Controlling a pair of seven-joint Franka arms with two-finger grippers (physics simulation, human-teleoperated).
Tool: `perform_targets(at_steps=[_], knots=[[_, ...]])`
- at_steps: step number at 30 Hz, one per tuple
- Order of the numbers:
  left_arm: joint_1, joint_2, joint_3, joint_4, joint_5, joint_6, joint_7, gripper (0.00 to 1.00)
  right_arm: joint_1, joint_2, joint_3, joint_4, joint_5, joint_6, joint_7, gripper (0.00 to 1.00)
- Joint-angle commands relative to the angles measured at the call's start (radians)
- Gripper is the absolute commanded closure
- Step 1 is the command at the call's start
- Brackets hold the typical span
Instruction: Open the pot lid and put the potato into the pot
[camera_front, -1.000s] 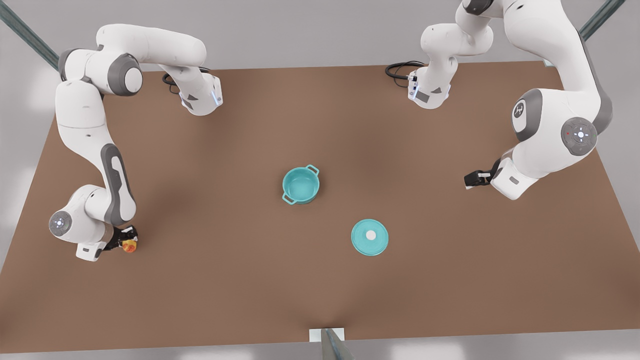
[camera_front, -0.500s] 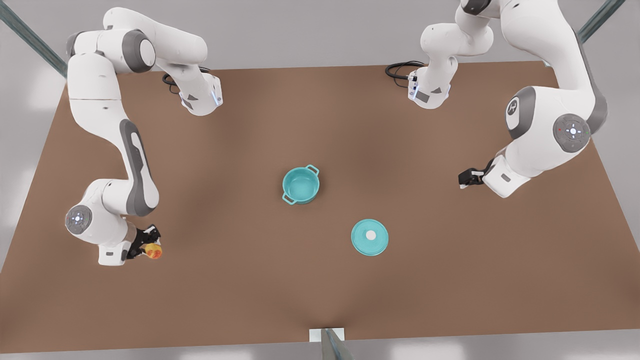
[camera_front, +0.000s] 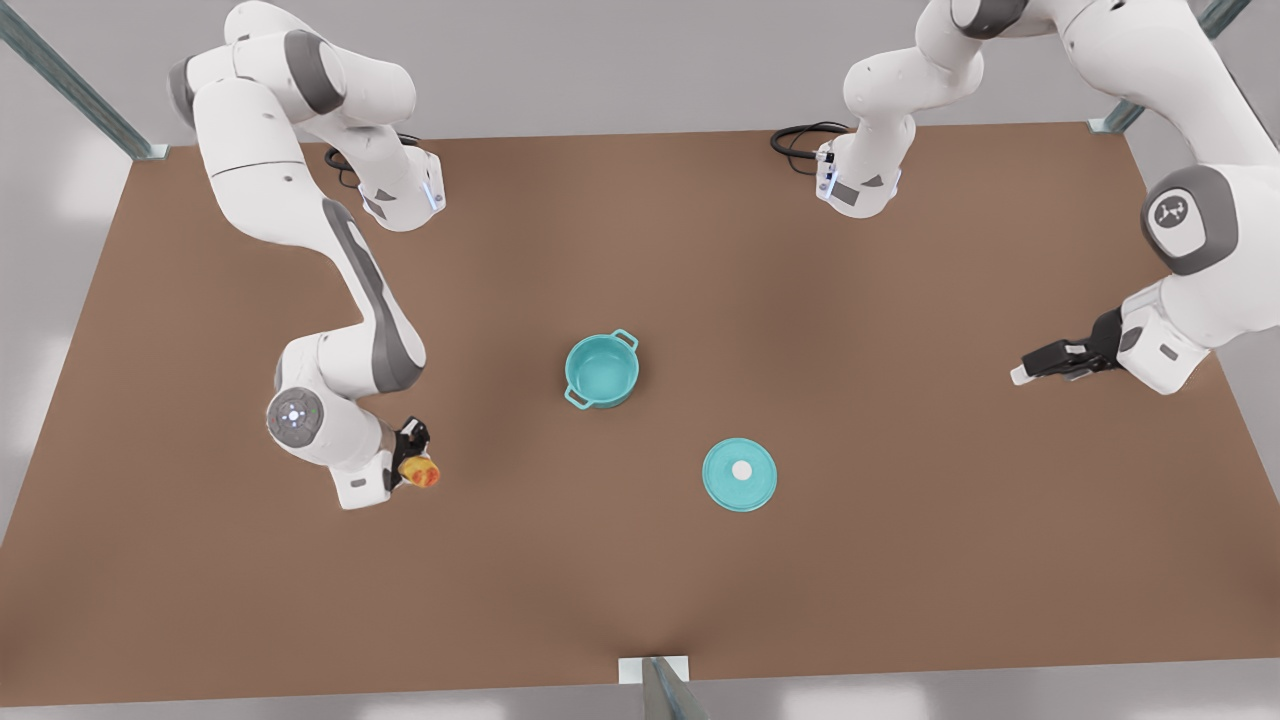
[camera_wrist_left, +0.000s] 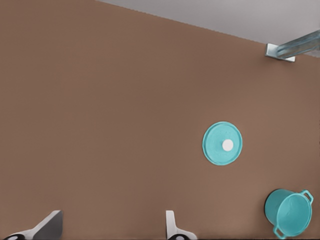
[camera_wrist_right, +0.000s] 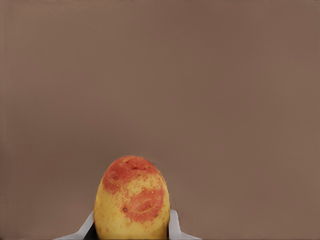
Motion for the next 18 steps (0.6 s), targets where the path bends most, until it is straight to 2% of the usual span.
perform_targets(at_steps=[1, 4, 5, 6, 7, 8, 10, 12, 16, 18], knots=[[-0.007, 0.003, -0.01, 0.001, 0.014, -0.007, 0.127, 0.0, 0.003, -0.033, 0.01, -0.033, 0.003, -0.031, 0.092, 0.5], [-0.027, 0.01, -0.012, -0.005, 0.032, 0.054, 0.128, 0.0, 0.017, -0.102, 0.01, -0.116, 0.003, -0.033, 0.142, 0.5], [-0.05, 0.02, -0.016, -0.012, 0.123, 0.066, 0.128, 0.0, 0.037, -0.12, 0.01, -0.144, 0.003, -0.033, 0.178, 0.5], [-0.06, 0.022, -0.018, -0.013, 0.124, 0.068, 0.127, 0.0, 0.06, -0.129, 0.01, -0.153, 0.004, -0.033, 0.207, 0.5], [-0.07, 0.0, -0.019, -0.03, 0.127, 0.042, 0.128, 0.0, 0.083, -0.129, 0.01, -0.159, 0.004, -0.036, 0.239, 0.5], [-0.071, -0.108, -0.039, -0.137, 0.127, 0.037, 0.128, 0.0, 0.112, -0.131, 0.01, -0.159, 0.004, -0.045, 0.274, 0.5], [-0.071, -0.124, -0.085, -0.039, 0.123, 0.033, 0.124, 0.0, 0.165, -0.129, 0.01, -0.159, 0.004, -0.048, 0.322, 0.5], [-0.07, -0.116, -0.084, -0.039, 0.127, 0.033, 0.127, 0.0, 0.218, -0.131, 0.013, -0.158, 0.004, -0.048, 0.388, 0.5], [-0.068, -0.098, -0.082, -0.042, 0.135, 0.022, 0.127, 0.0, 0.23, -0.129, 0.094, -0.151, 0.035, -0.048, 0.494, 0.5], [-0.067, -0.096, -0.081, -0.041, 0.136, 0.022, 0.127, 0.0, 0.291, -0.129, 0.103, -0.151, 0.035, -0.048, 0.576, 0.5]])
